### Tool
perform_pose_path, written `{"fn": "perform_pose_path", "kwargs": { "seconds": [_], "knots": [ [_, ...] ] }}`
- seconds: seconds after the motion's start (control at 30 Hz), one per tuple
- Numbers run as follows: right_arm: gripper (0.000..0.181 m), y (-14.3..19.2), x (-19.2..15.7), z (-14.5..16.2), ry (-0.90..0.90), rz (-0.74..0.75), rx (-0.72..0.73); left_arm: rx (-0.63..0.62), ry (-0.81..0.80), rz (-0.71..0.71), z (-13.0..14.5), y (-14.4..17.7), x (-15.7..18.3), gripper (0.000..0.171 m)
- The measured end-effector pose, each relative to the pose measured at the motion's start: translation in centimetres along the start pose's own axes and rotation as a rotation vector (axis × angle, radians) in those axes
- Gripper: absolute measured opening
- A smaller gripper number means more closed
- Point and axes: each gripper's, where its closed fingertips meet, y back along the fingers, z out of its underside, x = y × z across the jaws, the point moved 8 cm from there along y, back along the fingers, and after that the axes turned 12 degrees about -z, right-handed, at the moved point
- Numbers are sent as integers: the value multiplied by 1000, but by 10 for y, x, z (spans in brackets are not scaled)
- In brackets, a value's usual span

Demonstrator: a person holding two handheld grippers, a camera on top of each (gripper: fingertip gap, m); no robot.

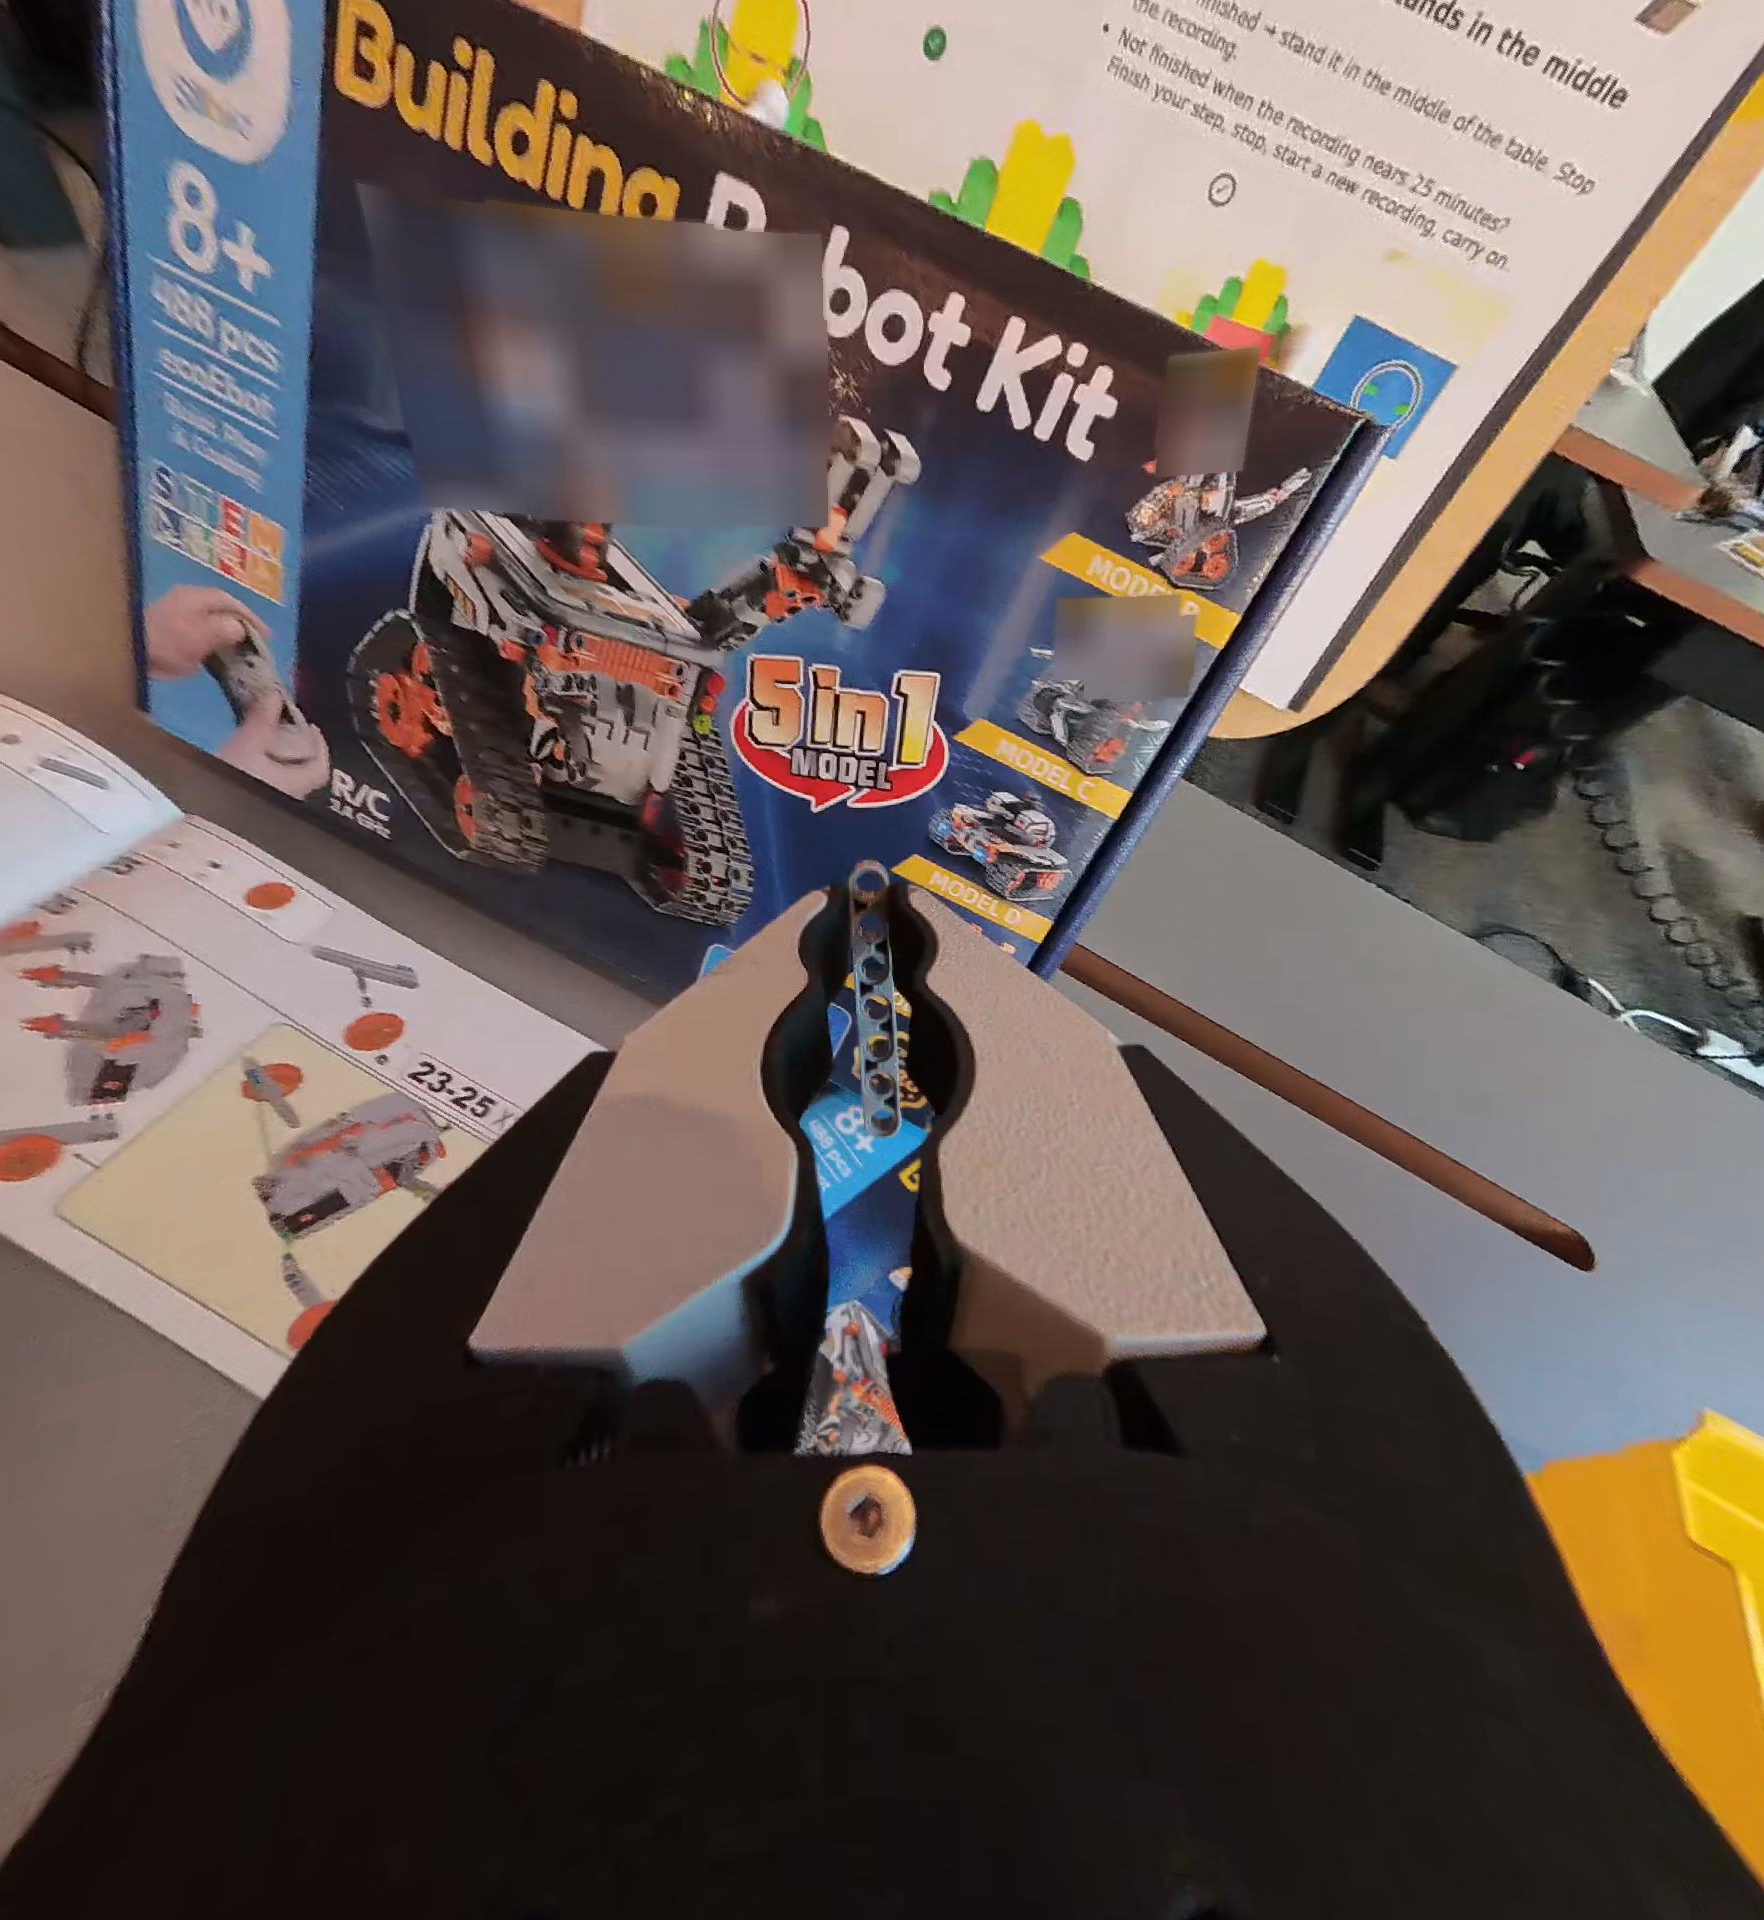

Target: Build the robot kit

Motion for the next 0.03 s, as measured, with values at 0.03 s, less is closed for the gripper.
{"fn": "perform_pose_path", "kwargs": {
  "seconds": [0.03],
  "knots": [
    [5,-1,0,1,9,12,-10,-9,-13,-1,1,-1,2,5]
  ]
}}
